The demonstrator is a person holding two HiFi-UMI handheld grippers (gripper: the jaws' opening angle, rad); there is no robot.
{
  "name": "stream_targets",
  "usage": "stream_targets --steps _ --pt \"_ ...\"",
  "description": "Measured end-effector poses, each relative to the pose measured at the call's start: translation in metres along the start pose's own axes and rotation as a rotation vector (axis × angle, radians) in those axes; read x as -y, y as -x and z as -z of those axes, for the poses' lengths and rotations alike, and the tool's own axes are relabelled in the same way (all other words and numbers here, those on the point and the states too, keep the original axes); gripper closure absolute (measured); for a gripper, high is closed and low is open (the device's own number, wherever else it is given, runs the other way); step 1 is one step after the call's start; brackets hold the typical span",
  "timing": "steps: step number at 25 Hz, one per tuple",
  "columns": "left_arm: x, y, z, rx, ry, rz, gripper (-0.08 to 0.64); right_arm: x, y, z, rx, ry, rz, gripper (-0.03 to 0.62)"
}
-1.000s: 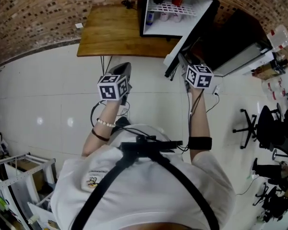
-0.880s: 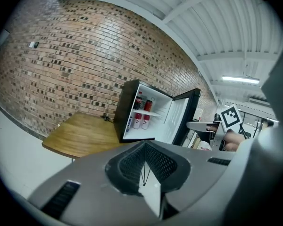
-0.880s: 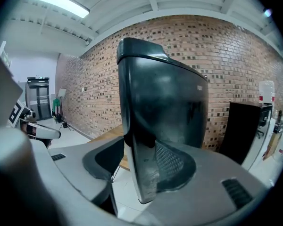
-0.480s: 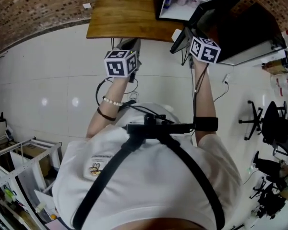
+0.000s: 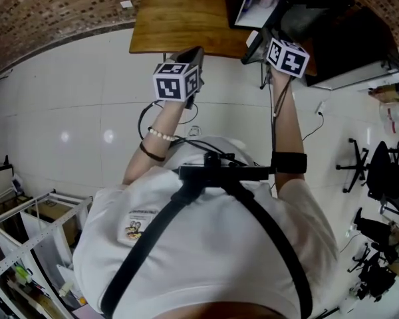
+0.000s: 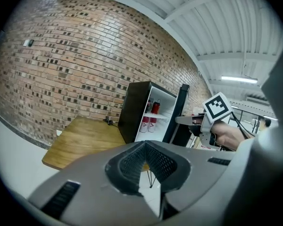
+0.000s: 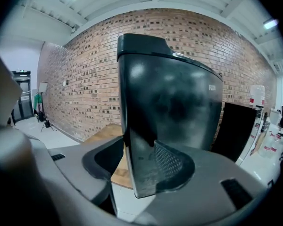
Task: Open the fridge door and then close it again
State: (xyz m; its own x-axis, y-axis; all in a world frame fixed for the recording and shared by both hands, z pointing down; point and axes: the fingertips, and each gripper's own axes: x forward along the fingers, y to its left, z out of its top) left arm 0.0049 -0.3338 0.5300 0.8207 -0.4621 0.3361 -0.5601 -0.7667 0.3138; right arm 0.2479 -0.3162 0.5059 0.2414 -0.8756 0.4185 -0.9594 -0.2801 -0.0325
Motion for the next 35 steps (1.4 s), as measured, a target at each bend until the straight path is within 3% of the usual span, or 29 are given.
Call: stream_targets --steps 9,18,32,35 --pt "-0.052 0.000 -0.014 -0.008 0.001 0.003 0.558 -0.022 -0.051 -0.022 0.005 -0.006 0.074 0.371" --pt "-0.103 0.010 -0.030 0.030 0.045 -0.062 0.558 -0.028 -0.095 -0.042 0.011 -0.001 0.123 0.371" --pt "-0.133 0.024 -0.039 0.050 0.073 -0.121 0.558 -0.025 -0.134 -0.060 0.011 -0.038 0.217 0.371" --pt "-0.142 0.032 -0.039 0.058 0.084 -0.143 0.558 -0.029 -0.141 -0.063 0.008 -0.059 0.201 0.371"
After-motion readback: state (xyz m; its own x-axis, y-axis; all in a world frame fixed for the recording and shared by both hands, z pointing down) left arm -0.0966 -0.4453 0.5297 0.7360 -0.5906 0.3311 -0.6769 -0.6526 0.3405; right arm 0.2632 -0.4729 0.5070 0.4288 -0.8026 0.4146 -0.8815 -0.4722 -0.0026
